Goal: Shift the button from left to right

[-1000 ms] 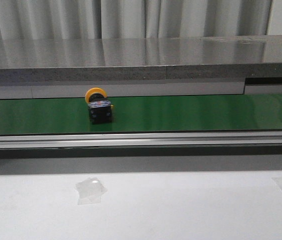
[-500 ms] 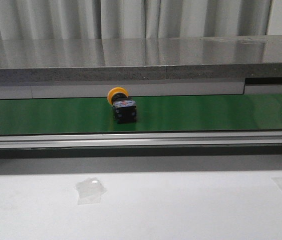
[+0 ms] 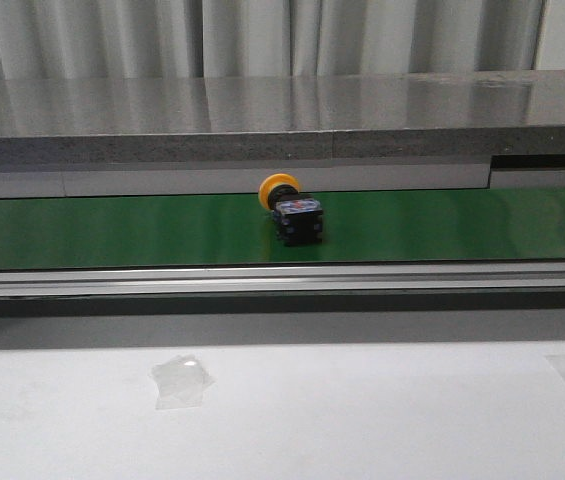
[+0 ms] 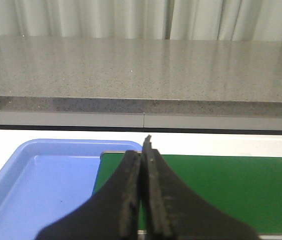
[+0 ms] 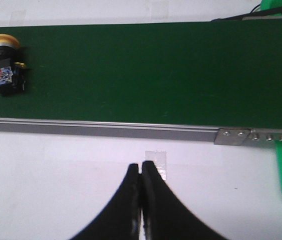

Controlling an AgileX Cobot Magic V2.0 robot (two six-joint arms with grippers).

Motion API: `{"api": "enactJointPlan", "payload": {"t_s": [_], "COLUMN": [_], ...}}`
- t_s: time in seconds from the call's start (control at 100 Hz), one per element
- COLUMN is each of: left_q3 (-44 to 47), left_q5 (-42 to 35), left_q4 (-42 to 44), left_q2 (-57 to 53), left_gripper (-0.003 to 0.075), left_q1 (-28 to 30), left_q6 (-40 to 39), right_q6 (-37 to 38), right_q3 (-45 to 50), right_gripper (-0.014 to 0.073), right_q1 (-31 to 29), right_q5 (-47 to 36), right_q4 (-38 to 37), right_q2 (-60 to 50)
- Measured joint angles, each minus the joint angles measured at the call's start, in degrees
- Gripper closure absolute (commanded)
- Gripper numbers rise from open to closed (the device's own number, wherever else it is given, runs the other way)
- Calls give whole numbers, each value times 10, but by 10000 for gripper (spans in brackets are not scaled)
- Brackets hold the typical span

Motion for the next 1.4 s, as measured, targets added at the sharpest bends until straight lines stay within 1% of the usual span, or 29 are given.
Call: {"api": "enactJointPlan", "payload": {"t_s": [0.21, 0.28, 0.31, 0.38, 0.43, 0.45, 0.5, 0.55, 0.57, 0.62, 0.76, 0.95, 1.17, 1.4], "left_q3": [0, 0, 0, 0, 0, 0, 0, 0, 0, 0, 0, 0, 0, 0], "left_q5": [0, 0, 0, 0, 0, 0, 0, 0, 0, 0, 0, 0, 0, 0], "left_q4": [0, 0, 0, 0, 0, 0, 0, 0, 0, 0, 0, 0, 0, 0], "left_q2": [0, 0, 0, 0, 0, 0, 0, 0, 0, 0, 0, 0, 0, 0], "left_gripper": [740, 740, 740, 740, 740, 740, 740, 740, 740, 740, 740, 740, 740, 740], "left_q1": [0, 0, 0, 0, 0, 0, 0, 0, 0, 0, 0, 0, 0, 0], "left_q6": [0, 0, 0, 0, 0, 0, 0, 0, 0, 0, 0, 0, 0, 1], "right_q6": [0, -3, -7, -9, -10, -10, -10, -12, -12, -13, -17, -71, -111, -132], "right_q3": [-4, -4, -4, -4, -4, -4, -4, -4, -4, -4, -7, -54, -129, -177], "right_gripper": [651, 599, 564, 439, 305, 269, 127, 26, -6, -49, -52, -52, -52, -52], "right_q1": [0, 0, 0, 0, 0, 0, 0, 0, 0, 0, 0, 0, 0, 12], "right_q5": [-10, -10, -10, -10, -10, -10, -10, -10, -10, -10, -12, -12, -12, -12], "right_q4": [22, 23, 23, 23, 23, 23, 23, 23, 23, 23, 23, 31, 38, 38], "right_q2": [64, 73, 74, 76, 76, 76, 76, 76, 76, 76, 76, 96, 175, 272]}}
